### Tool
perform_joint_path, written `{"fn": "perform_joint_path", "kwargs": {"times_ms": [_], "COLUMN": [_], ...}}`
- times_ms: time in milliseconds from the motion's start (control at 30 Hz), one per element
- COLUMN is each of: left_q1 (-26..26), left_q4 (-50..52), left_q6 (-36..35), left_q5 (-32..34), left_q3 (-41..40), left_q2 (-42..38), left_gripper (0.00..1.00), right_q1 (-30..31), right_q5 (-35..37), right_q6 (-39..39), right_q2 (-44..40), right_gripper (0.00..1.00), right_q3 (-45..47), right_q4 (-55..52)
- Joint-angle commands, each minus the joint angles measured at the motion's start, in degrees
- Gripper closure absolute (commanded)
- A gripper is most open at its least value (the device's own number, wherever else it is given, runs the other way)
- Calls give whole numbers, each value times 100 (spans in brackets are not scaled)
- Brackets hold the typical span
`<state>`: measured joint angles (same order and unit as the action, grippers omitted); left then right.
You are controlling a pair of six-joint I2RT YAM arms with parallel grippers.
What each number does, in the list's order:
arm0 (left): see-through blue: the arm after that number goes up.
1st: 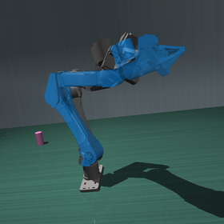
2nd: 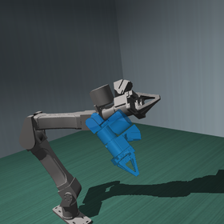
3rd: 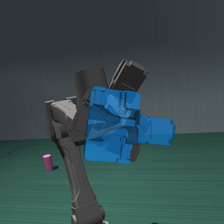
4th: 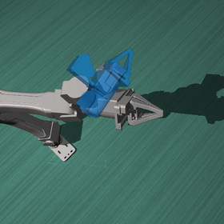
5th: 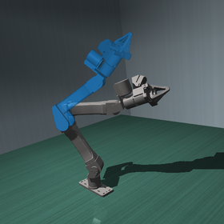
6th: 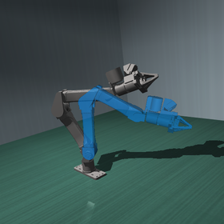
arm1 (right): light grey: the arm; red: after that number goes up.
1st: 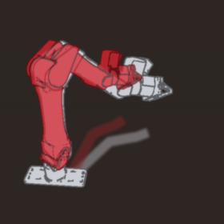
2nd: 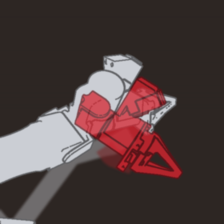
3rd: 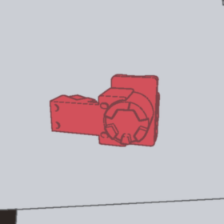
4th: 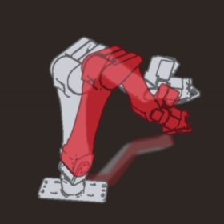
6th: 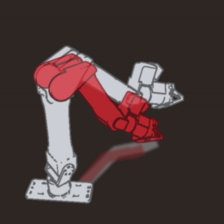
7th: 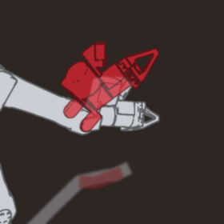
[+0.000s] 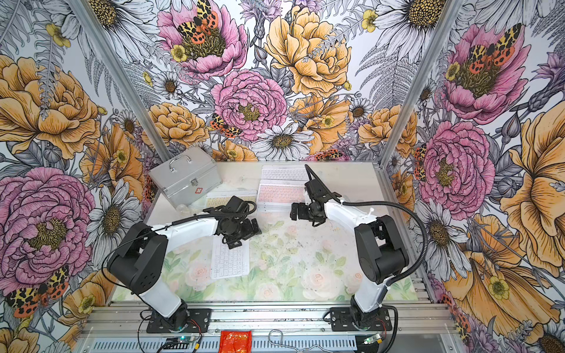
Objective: Stack the numeric keypads
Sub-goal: Move the numeric keypad to the center of the board.
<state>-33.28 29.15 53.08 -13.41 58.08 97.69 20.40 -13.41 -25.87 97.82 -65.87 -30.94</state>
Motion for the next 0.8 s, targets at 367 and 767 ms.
{"fn": "perform_joint_path", "kwargs": {"times_ms": [367, 767], "left_q1": [487, 1341], "left_q4": [-129, 883], "left_q6": [-230, -1319], "left_q5": [-503, -276], "left_q3": [197, -1242], "left_q2": [-336, -1181], "left_gripper": [1, 1], "right_q1": [-285, -201], "right_q5": [-145, -169], "right_q6": [-146, -170], "right_q2": [-586, -431], "right_gripper": [0, 0], "right_q3": [431, 621], "right_q4": [260, 484]}}
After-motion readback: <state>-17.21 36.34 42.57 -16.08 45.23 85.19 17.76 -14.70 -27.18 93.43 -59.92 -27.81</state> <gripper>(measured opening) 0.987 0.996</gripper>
